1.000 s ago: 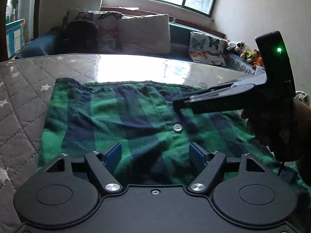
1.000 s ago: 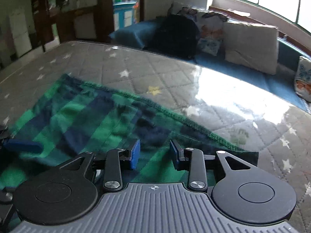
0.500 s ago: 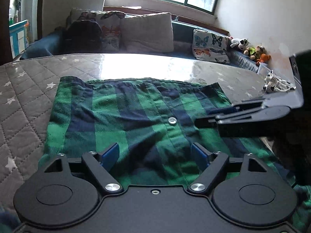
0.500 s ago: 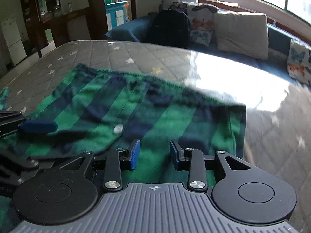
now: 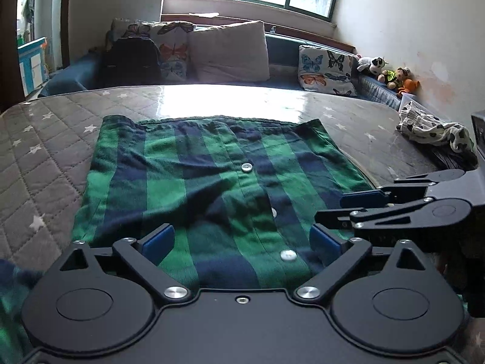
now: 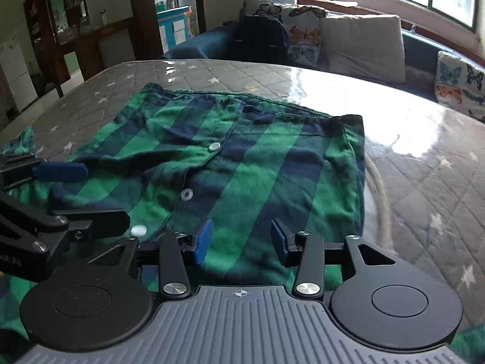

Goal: Fold clothes

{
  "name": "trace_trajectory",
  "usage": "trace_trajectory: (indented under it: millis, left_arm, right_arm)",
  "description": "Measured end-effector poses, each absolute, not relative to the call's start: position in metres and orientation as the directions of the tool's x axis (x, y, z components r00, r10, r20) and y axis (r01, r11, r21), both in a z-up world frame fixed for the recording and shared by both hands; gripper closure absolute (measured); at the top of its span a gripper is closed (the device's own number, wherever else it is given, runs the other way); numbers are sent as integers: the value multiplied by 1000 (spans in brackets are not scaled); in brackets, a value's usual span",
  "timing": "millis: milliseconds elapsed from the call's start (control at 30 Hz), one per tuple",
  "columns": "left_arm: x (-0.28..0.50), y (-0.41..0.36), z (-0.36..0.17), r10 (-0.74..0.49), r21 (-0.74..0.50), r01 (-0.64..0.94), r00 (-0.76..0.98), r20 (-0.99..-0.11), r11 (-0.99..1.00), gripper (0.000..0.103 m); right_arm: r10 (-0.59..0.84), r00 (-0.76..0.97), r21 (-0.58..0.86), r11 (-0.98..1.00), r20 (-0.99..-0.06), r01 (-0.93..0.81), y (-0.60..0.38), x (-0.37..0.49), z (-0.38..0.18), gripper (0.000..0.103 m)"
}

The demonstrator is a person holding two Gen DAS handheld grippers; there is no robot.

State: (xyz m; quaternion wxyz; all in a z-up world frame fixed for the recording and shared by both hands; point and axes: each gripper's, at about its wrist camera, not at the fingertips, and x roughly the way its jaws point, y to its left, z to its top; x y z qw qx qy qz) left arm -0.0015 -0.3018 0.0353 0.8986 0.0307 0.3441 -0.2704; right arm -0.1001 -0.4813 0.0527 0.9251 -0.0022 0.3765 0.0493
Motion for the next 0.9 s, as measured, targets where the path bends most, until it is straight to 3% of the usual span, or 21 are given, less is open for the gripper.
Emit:
trace_trajectory:
  millis: [333, 500, 633, 900]
  left_arm:
    - [-33, -295, 48, -459, -133, 495, 625, -632, 858, 0]
    - [-53, -293, 59, -456, -125, 493, 640, -618, 861, 0]
    - [-74, -290, 65, -456, -112, 497, 652, -606, 860, 0]
    - [-110, -275, 62, -444, -123, 474, 660, -606, 872, 0]
  right_arm:
    - [89, 754, 35, 996, -651, -87, -479, -137, 75, 41]
    - [89, 773, 11, 994, -628, -105, -469, -159, 86, 39]
    - [83, 795, 8, 995, -601, -98, -459, -183, 92, 30]
    - [74, 798, 4, 996, -598, -89, -443, -219, 86, 28]
